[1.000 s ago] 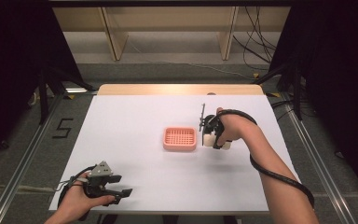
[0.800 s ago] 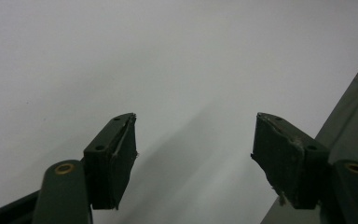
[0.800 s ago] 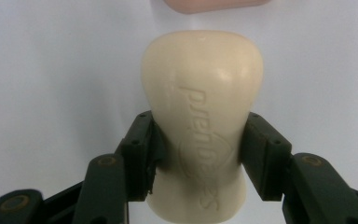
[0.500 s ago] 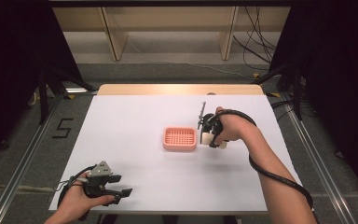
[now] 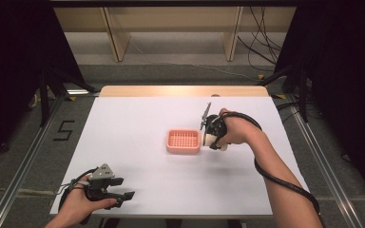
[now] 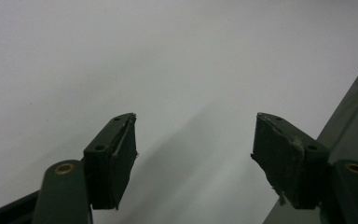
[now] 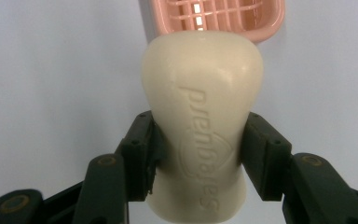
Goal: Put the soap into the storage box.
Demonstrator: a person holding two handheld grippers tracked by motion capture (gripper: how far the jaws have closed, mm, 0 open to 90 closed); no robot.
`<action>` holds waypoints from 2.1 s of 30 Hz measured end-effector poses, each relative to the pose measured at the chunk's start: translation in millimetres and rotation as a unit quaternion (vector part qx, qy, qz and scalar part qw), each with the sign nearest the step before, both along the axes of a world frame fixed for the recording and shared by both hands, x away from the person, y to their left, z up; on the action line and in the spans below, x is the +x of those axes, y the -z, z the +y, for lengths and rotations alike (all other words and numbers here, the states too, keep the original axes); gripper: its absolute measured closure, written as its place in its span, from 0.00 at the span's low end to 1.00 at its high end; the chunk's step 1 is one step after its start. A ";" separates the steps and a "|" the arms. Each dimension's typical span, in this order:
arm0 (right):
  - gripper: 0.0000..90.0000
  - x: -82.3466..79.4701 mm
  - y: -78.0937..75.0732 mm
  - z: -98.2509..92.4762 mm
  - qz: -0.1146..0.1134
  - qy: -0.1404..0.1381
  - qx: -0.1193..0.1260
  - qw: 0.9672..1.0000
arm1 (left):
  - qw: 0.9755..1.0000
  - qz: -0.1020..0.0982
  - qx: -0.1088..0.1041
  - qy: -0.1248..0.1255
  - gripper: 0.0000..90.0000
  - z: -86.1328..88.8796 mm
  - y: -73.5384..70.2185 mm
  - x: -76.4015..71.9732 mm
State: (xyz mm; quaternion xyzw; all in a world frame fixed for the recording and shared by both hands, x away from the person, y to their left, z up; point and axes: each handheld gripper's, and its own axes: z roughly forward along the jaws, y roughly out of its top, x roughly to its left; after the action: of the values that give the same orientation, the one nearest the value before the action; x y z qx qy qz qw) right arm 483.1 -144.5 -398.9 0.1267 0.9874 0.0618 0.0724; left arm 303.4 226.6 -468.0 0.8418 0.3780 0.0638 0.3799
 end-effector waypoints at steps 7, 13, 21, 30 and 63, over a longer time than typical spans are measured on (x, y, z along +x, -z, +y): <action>0.56 0.4 -0.6 0.3 -0.005 -0.009 0.017 1.000 | 1.000 -0.001 0.004 0.002 0.33 0.5 -0.4 0.3; 0.56 0.2 -1.8 1.2 -0.007 -0.006 0.028 1.000 | 1.000 -0.003 -0.004 -0.003 0.33 -0.1 -0.1 -0.1; 0.56 -0.3 -5.0 3.2 -0.016 0.003 0.046 0.999 | 1.000 -0.004 -0.003 -0.003 0.33 0.0 -0.1 0.0; 0.56 -0.9 -8.2 7.8 -0.009 0.011 0.080 0.997 | 1.000 -0.005 0.004 0.000 0.33 1.2 -0.9 0.4; 0.56 6.2 -6.8 21.8 -0.032 -0.005 0.158 0.987 | 1.000 -0.005 -0.003 -0.002 0.33 0.2 -0.7 0.1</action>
State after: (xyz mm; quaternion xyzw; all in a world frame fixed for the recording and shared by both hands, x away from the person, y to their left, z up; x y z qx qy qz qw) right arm 489.3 -122.7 -392.2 0.1298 0.9630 0.2212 0.0828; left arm 303.5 226.8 -467.4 0.8395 0.3777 0.0678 0.3848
